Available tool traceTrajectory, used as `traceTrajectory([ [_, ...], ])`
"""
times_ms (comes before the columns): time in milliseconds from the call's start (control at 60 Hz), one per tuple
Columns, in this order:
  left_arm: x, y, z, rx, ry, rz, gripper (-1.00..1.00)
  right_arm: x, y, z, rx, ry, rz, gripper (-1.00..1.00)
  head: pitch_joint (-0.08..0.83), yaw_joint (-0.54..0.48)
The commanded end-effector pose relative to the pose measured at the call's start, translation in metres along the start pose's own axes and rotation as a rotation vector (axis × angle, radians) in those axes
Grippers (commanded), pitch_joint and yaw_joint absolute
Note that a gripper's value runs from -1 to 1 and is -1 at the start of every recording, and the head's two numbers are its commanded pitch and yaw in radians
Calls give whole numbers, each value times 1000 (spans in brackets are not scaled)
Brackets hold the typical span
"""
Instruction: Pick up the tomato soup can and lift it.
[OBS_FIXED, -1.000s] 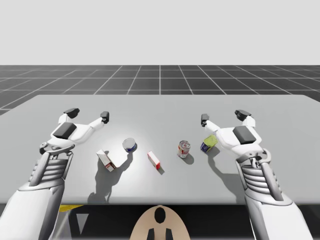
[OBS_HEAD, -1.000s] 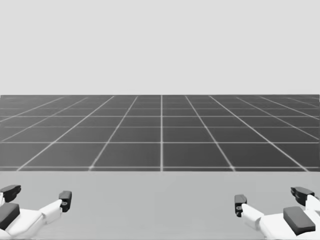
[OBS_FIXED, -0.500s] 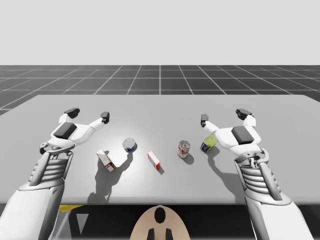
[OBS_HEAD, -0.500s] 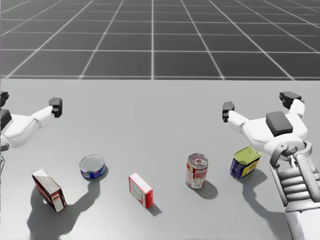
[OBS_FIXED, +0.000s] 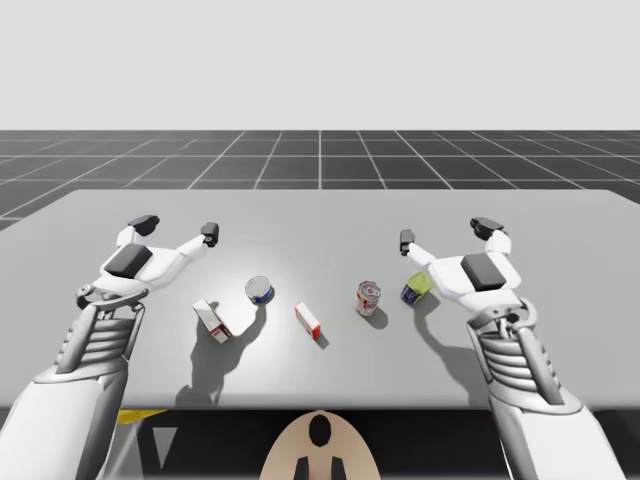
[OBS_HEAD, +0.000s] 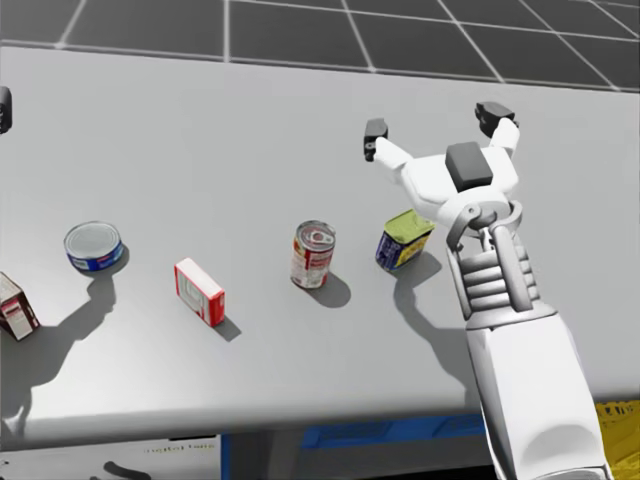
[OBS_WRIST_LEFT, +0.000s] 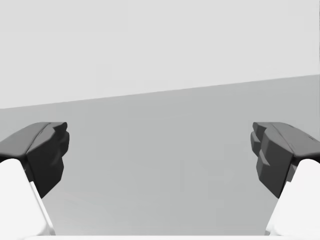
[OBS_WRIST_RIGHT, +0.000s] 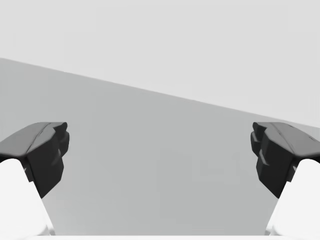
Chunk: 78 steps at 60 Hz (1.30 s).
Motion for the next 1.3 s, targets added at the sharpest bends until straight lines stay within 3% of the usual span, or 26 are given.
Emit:
traceTrajectory([
  [17, 1, -1, 0, -1, -1, 4, -1000, 8, 3, 6, 1, -9, 0, -1000, 659, -199],
  [117, 1, 0, 0, 0, -3, 8, -1000, 16, 4, 19, 59, 13, -57, -1000, 657, -192],
  [150, 1, 0, 0, 1, -3, 9, -1000, 20, 5, 25, 115, 39, -113, -1000, 659, -190],
  [217, 1, 0, 0, 1, -2, 8, -1000, 25, 9, 36, 184, 58, -157, -1000, 661, -187],
  [367, 1, 0, 0, 1, 3, 11, -1000, 19, 24, 62, 285, 69, -253, -1000, 663, -187],
  [400, 0, 0, 0, 0, 4, 12, -1000, 14, 31, 71, 294, 78, -340, -1000, 663, -188],
  [450, 0, 0, 0, 0, 5, 12, -1000, 7, 36, 76, 316, 88, -318, -1000, 664, -187],
  [583, -1, 0, 0, -3, 7, 10, -1000, -15, 56, 85, 355, 67, -361, -1000, 670, -189],
  [700, -2, 0, 0, -2, 10, 11, -1000, -30, 65, 86, 376, 69, -355, -1000, 673, -187],
  [783, -2, 0, 1, -3, 15, 14, -1000, -41, 73, 87, 390, 118, -389, -1000, 678, -185],
  [1083, -3, 0, 0, -6, 19, 15, -1000, -77, 92, 81, 379, 218, -396, -1000, 685, -181],
  [1300, -3, -1, 0, -8, 21, 13, -1000, -93, 94, 65, 342, 298, -394, -1000, 687, -174],
])
